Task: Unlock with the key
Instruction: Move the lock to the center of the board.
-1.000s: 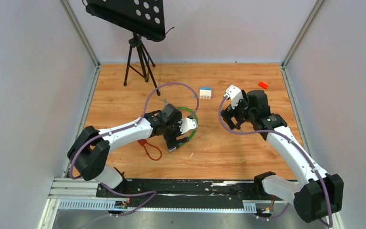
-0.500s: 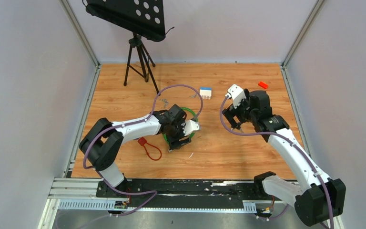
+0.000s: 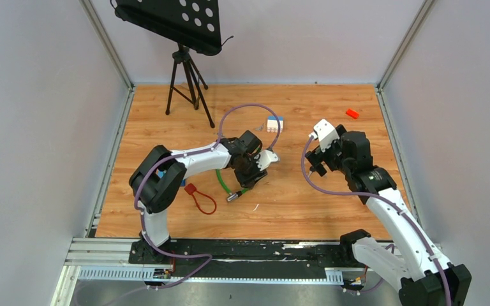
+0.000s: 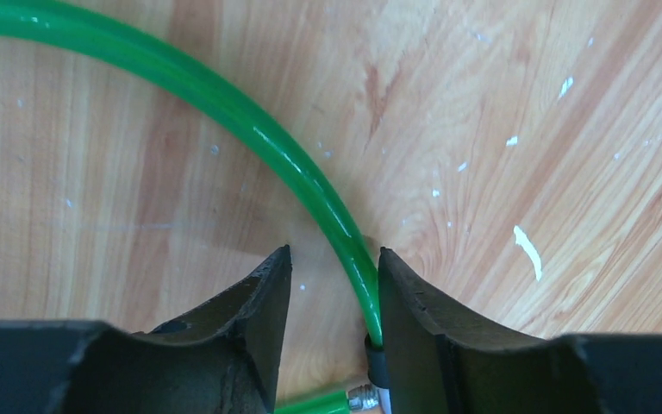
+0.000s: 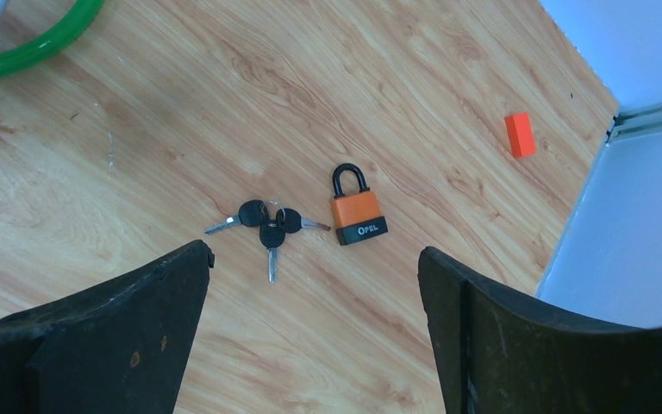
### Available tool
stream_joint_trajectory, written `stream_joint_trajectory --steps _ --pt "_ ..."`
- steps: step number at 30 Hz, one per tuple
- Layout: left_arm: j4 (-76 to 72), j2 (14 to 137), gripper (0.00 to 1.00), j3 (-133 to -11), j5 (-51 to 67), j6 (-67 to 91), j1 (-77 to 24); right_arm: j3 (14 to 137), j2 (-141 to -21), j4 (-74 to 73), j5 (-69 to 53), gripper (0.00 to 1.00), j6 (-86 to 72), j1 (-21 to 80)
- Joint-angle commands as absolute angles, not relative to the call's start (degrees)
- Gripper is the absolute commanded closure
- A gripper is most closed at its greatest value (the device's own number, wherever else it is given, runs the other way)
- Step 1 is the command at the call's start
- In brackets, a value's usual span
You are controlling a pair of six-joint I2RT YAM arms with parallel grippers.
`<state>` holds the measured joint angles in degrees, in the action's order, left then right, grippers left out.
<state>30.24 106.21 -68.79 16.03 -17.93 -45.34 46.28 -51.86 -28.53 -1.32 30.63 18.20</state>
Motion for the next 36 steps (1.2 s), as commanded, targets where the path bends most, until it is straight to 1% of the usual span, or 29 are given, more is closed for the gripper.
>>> stream_joint_trajectory --steps 1,8,9,16,19,22,25,33,34,36 --pt "29.6 109.8 0.54 -72.5 17.8 -14.1 -45.5 45.4 -49.8 -28.2 2.4 0.09 30.9 18.2" --pt "28.3 114.6 0.7 -77.9 20.1 -7.2 -45.5 45.0 -50.2 -26.8 3.1 0.09 30.5 18.2" --pt "28.3 115.2 0.72 -78.9 20.4 -6.0 -45.5 44.8 -50.5 -26.5 3.1 0.09 30.4 18.2" --pt "25.7 119.7 0.72 -85.9 21.6 4.1 -45.5 44.1 -51.0 -25.6 4.1 0.09 30.2 18.2" --pt "24.2 121.2 0.69 -88.9 20.8 8.1 -45.5 43.7 -50.5 -25.3 4.7 0.09 30.3 18.2" --pt "22.4 121.1 0.64 -89.8 19.5 10.9 -45.4 43.3 -50.2 -25.2 5.2 0.09 30.4 18.1" --pt "22.1 119.8 0.55 -89.2 18.1 10.9 -45.4 43.1 -50.6 -25.1 5.2 0.09 30.5 18.1" --pt "21.2 111.1 0.24 -83.7 16.1 3.5 -44.3 43.6 -53.1 -25.8 3.2 0.09 30.7 18.1" --pt "21.3 109.6 0.16 -82.5 16.0 2.2 -44.0 43.7 -53.7 -26.0 2.5 0.09 31.0 18.1" --pt "22.0 106.7 0.05 -81.0 15.4 -0.7 -43.3 44.2 -55.2 -26.6 1.5 0.09 31.6 18.1"
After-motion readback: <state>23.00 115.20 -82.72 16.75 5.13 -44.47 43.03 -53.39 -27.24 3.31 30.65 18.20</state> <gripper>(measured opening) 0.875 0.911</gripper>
